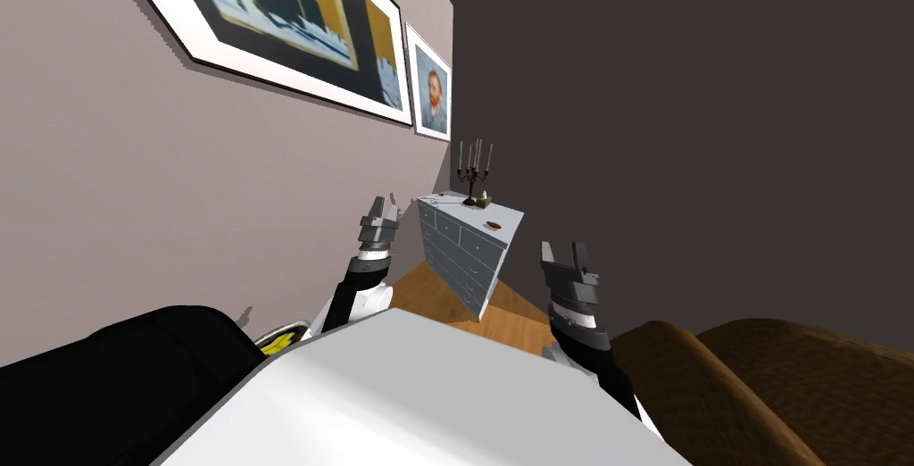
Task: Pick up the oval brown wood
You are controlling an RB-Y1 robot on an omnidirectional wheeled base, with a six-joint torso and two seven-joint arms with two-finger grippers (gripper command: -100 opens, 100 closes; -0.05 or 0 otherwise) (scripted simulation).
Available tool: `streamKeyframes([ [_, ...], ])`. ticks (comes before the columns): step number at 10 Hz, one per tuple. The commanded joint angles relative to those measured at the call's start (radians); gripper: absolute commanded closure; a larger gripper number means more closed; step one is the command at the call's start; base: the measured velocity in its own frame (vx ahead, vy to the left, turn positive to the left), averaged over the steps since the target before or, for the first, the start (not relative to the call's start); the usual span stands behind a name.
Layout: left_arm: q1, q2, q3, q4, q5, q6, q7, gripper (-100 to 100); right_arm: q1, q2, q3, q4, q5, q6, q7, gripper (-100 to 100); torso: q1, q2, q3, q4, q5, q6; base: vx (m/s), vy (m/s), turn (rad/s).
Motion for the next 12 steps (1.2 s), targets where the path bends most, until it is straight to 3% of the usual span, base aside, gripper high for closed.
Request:
streamKeyframes([
  [1, 0.0, 0.0, 0.0, 0.0, 0.0, 0.0, 0.0, 0, -0.003, -0.028, 0.007, 0.006, -0.001, -0.006, 0.004, -100, 0.0, 0.0, 0.0, 0.0, 0.0, 0.0, -0.068, 0.104, -0.017],
  [2, 0.0, 0.0, 0.0, 0.0, 0.0, 0.0, 0.0, 0, -0.012, -0.068, 0.023, 0.022, 0.0, -0.016, 0.014, -100, -0.001, -0.001, 0.0, 0.0, 0.0, 0.0, -0.095, 0.104, -0.021],
  [3, 0.0, 0.0, 0.0, 0.0, 0.0, 0.0, 0.0, 0, -0.012, -0.075, 0.023, 0.022, 0.0, -0.016, 0.014, -100, -0.001, 0.001, 0.0, 0.0, 0.0, 0.0, -0.063, 0.083, -0.018],
  [9, 0.0, 0.0, 0.0, 0.0, 0.0, 0.0, 0.0, 0, -0.042, -0.235, 0.071, 0.085, 0.016, -0.051, 0.038, -100, -0.002, -0.003, -0.001, 0.0, 0.0, 0.0, -0.053, 0.096, -0.001],
  [12, 0.0, 0.0, 0.0, 0.0, 0.0, 0.0, 0.0, 0, -0.06, -0.327, 0.102, 0.14, 0.037, -0.081, 0.048, -100, -0.002, -0.002, -0.001, 0.0, 0.0, 0.0, -0.057, 0.106, 0.025],
])
